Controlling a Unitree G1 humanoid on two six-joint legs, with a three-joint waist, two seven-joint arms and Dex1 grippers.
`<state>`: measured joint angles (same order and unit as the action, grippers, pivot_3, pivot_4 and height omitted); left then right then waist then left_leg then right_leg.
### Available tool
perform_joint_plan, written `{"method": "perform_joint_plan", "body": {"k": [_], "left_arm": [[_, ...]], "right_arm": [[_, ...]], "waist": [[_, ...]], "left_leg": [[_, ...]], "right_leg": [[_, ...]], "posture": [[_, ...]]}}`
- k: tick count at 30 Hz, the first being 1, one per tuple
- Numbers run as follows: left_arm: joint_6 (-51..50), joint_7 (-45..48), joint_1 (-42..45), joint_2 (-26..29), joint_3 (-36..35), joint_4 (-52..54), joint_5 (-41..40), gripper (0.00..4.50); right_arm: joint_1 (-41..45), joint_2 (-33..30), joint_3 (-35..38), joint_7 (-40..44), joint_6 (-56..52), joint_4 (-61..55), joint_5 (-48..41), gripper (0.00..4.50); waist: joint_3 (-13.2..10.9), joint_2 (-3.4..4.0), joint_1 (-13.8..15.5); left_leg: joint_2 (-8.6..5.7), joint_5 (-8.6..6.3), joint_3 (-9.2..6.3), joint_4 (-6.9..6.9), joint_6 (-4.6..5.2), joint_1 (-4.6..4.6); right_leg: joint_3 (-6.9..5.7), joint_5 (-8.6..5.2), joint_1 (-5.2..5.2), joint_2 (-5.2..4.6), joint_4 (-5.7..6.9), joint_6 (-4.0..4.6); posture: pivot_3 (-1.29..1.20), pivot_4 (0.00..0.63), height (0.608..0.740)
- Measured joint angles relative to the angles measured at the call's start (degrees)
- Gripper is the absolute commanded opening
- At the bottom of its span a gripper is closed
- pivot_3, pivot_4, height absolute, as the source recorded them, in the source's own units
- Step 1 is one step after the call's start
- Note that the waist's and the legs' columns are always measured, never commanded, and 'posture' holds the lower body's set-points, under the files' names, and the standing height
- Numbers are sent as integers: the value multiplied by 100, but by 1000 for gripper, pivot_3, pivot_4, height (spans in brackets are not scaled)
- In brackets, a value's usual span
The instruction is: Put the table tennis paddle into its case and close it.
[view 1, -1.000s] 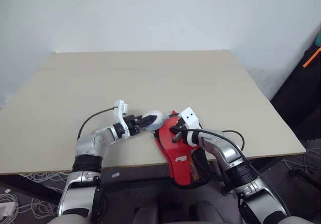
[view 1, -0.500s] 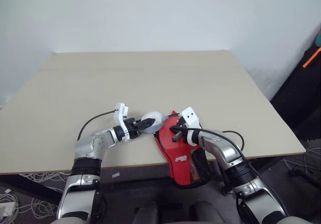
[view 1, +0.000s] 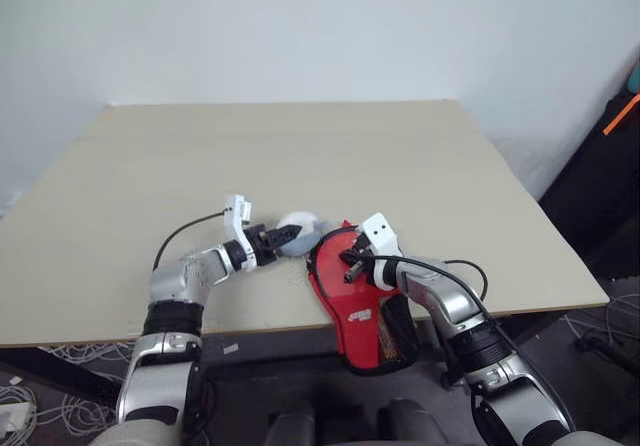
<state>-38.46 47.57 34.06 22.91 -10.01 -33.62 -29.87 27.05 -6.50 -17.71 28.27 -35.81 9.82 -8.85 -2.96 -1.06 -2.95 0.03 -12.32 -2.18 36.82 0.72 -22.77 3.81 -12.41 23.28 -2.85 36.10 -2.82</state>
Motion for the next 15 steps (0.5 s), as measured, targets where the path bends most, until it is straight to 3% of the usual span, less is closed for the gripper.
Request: {"method": "perform_joint_plan", "body": {"k": [15], "left_arm": [[747, -16, 821, 28, -41, -1225, 378, 322]], "right_arm": [[-16, 77, 21, 152, 817, 539, 176, 0]], "waist": [[21, -27, -2]], "left_leg": [[1, 0, 0, 0, 0, 14]], "right_leg": [[-1, 0, -14, 0, 3, 0]], "posture": [[0, 0, 739]]}}
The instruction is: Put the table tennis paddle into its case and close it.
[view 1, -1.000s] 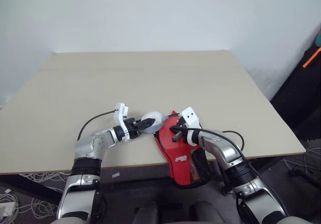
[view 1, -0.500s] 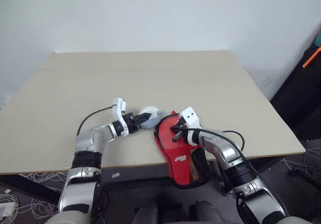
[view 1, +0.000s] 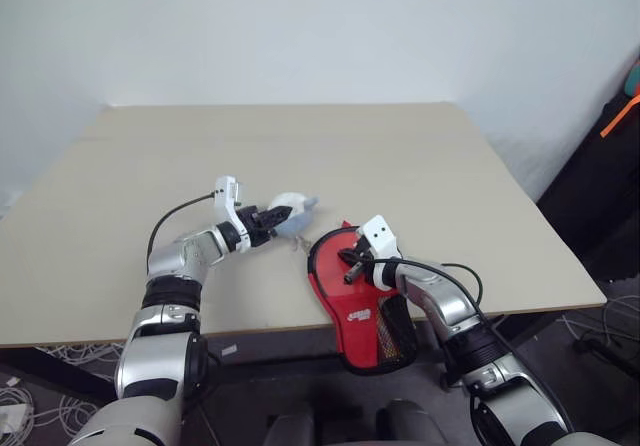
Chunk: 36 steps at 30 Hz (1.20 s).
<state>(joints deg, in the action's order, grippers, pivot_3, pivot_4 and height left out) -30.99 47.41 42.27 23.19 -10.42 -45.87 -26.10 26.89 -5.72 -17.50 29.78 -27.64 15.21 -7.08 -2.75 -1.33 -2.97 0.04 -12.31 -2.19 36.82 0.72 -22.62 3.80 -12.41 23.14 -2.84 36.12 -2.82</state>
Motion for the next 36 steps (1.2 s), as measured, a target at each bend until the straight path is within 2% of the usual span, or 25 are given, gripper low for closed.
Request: {"method": "perform_joint_plan", "body": {"k": [18, 30, 36], "left_arm": [[1633, -663, 1684, -960, -25, -2375, 742, 322], [2111, -1296, 2130, -1544, -177, -2843, 1002, 322], [2159, -1093, 2131, -1699, -114, -2844, 1253, 322]], "right_arm": [[-14, 14, -13, 39, 4, -23, 63, 0], [-65, 25, -17, 33, -19, -116, 158, 0], [-125, 4, -28, 45, -132, -268, 161, 0]], "waist": [[4, -6, 6], [3, -7, 8], [3, -6, 6]], "left_leg": [[-1, 0, -1, 1, 1, -2], [-2, 0, -2, 2, 1, -5], [-4, 0, -2, 2, 1, -6]], "right_leg": [[0, 0, -2, 1, 0, -1], [0, -1, -1, 1, 0, -3], [0, -1, -1, 1, 0, -3]], "posture": [[0, 0, 739], [0, 0, 739], [0, 0, 739]]}}
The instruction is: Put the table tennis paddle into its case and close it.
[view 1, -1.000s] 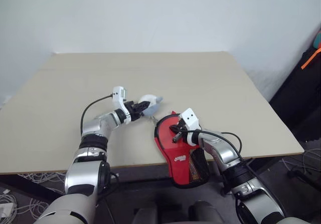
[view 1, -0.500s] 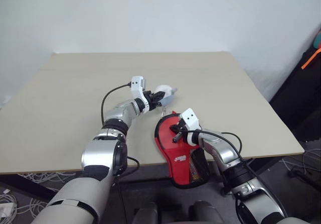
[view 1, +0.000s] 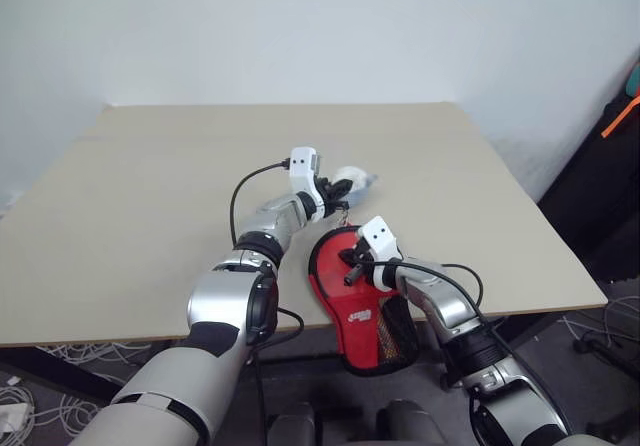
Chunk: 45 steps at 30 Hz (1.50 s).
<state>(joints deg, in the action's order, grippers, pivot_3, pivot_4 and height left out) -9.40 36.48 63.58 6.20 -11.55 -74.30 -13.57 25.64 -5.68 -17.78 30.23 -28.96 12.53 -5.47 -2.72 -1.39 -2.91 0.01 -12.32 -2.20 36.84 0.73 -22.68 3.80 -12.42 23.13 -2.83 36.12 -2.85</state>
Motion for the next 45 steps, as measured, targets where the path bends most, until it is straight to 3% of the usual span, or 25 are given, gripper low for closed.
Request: {"method": "perform_joint_plan", "body": {"k": [23, 35, 45], "left_arm": [[133, 2375, -688, 178, 872, 548, 709, 322], [-76, 2865, -828, 187, 1058, 908, 712, 4483], [-835, 3133, -878, 536, 854, 2110, 269, 4483]], "right_arm": [[-556, -1619, 166, 954, -1891, -2602, -702, 0], [-556, -1738, 166, 953, -1968, -2646, -799, 0], [-555, -1858, 166, 1021, -1968, -2651, -837, 0]], "waist": [[-2, 0, 32], [-2, 0, 34], [-3, 0, 32]], "left_leg": [[0, -1, 1, 4, 2, -13], [0, -3, 2, 11, 6, -16], [1, -3, 2, 10, 6, -15]], "right_leg": [[2, -2, 10, -1, -2, -2], [2, -2, 10, -1, -2, -2], [2, -2, 12, -1, -1, -2]], "posture": [[0, 0, 739], [0, 0, 739], [0, 0, 739]]}}
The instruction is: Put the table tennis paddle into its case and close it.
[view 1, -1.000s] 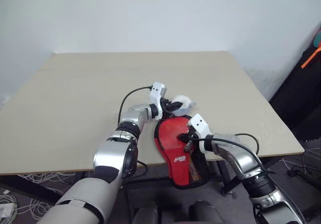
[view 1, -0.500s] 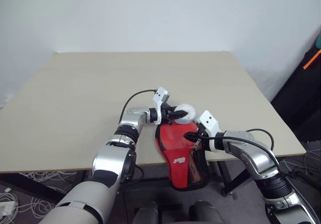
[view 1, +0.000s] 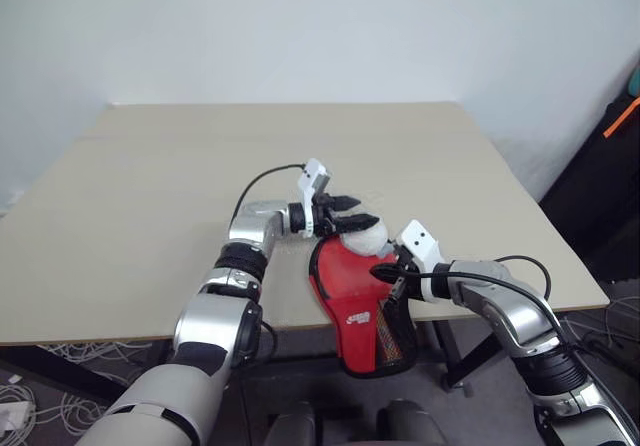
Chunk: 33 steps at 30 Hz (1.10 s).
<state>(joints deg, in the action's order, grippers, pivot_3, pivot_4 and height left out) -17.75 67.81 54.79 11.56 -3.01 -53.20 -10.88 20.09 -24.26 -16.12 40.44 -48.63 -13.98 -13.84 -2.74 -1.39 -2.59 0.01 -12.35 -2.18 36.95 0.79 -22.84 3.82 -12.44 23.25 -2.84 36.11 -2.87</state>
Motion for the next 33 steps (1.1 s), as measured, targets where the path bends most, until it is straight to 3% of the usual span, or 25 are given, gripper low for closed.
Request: {"method": "perform_joint_plan", "body": {"k": [3, 6, 14, 17, 23, 33], "left_arm": [[-375, 6, 8, 216, -144, 527, -299, 3864], [-705, -70, 19, 488, -334, 1078, -595, 2817], [-1476, -284, -687, 1085, -523, 2642, -1089, 0], [-1678, -399, -1268, 1195, -499, 3122, -1179, 0], [-2028, -720, -2265, 1447, -517, 4126, -1360, 0], [-2248, -1233, -2958, 1562, -526, 4863, -1714, 0]], "right_arm": [[4, -114, 0, 94, -17, -56, -79, 0], [19, -231, 57, 135, -89, -142, -179, 608], [485, -381, 313, 178, -344, -260, -421, 3550], [671, -362, 316, 151, -351, -208, -418, 4474], [1257, 20, 248, -156, -47, 452, -209, 4474], [1367, 432, -250, -269, 656, 1434, 307, 4474]], "waist": [[-1, 0, -1], [-1, 0, -5], [0, 4, -8], [-1, 3, -6], [-1, 3, -2], [-1, 5, -10]], "left_leg": [[0, 0, 0, 0, 0, -1], [2, 0, 0, -1, 0, 1], [4, 0, 4, -4, 0, 10], [3, 0, 6, -1, 0, 6], [6, 0, 6, -3, -1, 8], [6, 0, 8, -3, -1, 9]], "right_leg": [[0, 0, 2, 0, 1, 0], [0, 0, 2, 0, 2, 0], [3, 0, -3, 0, 3, 0], [5, 1, -1, 0, 3, 1], [4, 0, 0, 1, 5, 2], [4, 1, 2, -1, 7, 3]], "posture": [[0, 0, 739], [0, 0, 739], [0, 0, 739], [0, 0, 739], [0, 0, 739], [0, 0, 739]]}}
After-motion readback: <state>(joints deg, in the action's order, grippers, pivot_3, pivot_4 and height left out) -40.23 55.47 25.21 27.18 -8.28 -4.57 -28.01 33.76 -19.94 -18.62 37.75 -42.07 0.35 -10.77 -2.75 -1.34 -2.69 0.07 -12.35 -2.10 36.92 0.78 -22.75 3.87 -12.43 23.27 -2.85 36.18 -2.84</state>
